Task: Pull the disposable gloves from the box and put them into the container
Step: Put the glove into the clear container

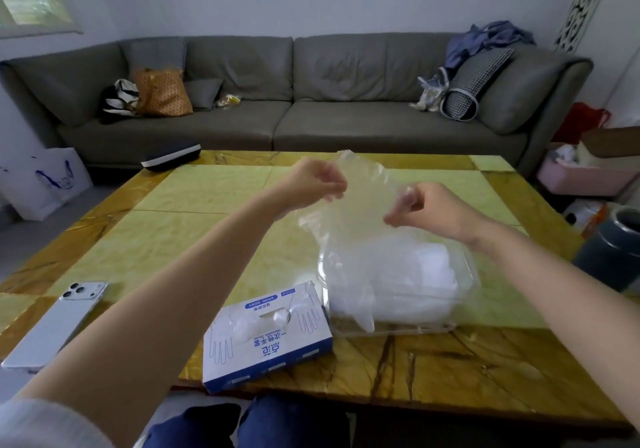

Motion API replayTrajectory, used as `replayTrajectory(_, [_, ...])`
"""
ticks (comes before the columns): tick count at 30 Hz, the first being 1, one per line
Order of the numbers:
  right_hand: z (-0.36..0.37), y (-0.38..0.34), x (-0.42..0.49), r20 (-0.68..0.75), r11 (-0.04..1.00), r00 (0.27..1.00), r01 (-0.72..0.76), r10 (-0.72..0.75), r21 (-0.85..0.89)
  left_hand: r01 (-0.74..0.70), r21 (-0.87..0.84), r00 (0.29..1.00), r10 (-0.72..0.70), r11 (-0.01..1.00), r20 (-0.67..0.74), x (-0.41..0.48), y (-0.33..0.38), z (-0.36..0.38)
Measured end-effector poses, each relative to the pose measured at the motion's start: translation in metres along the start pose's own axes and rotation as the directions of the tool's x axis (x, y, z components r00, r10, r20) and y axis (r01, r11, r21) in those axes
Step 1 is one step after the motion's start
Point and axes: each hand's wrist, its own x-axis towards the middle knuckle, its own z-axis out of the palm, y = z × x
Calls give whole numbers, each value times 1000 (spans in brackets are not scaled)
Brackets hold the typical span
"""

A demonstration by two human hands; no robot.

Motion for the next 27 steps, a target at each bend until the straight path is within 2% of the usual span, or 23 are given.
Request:
replayTrajectory(2, [-13,1,4,-206,997,976,60,-69,-51,-49,28,991,52,998,-121,13,11,1])
replayTrajectory(3, [-18,1,6,-318,990,939,104,-131,-100,-74,47,979,81,996,-187,19,16,1])
replayTrajectory(6, [-28,1,6,-585,935,731,239,-350,-262,-245,2,921,233,969,-313,25,27,6])
replayTrajectory(8, [-28,4,1,-602,871,631,327,-490,-366,-342,23,875,327,939,-358,21,24,11])
replayTrajectory(10, [-25,16,-5,-487,796,641,377,-594,-474,-376,117,867,394,919,-305,16,8,19])
replayTrajectory(12, [-19,35,-11,-299,746,740,389,-602,-540,-382,226,889,423,896,-175,11,-15,28])
replayTrajectory(15, [-7,62,-16,-35,749,904,331,-426,-574,-335,409,938,342,849,57,7,-43,43])
replayTrajectory(17, [2,76,-13,92,784,958,276,-271,-556,-334,500,943,275,799,189,4,-51,56])
replayTrajectory(22, [20,91,3,295,804,955,158,23,-574,-389,686,919,208,614,335,15,-62,81])
replayTrajectory(26, [28,96,12,432,803,883,118,185,-584,-492,825,863,32,277,504,27,-70,93])
replayTrajectory(27, [28,96,13,458,807,860,101,223,-582,-512,829,848,-22,226,530,29,-72,96])
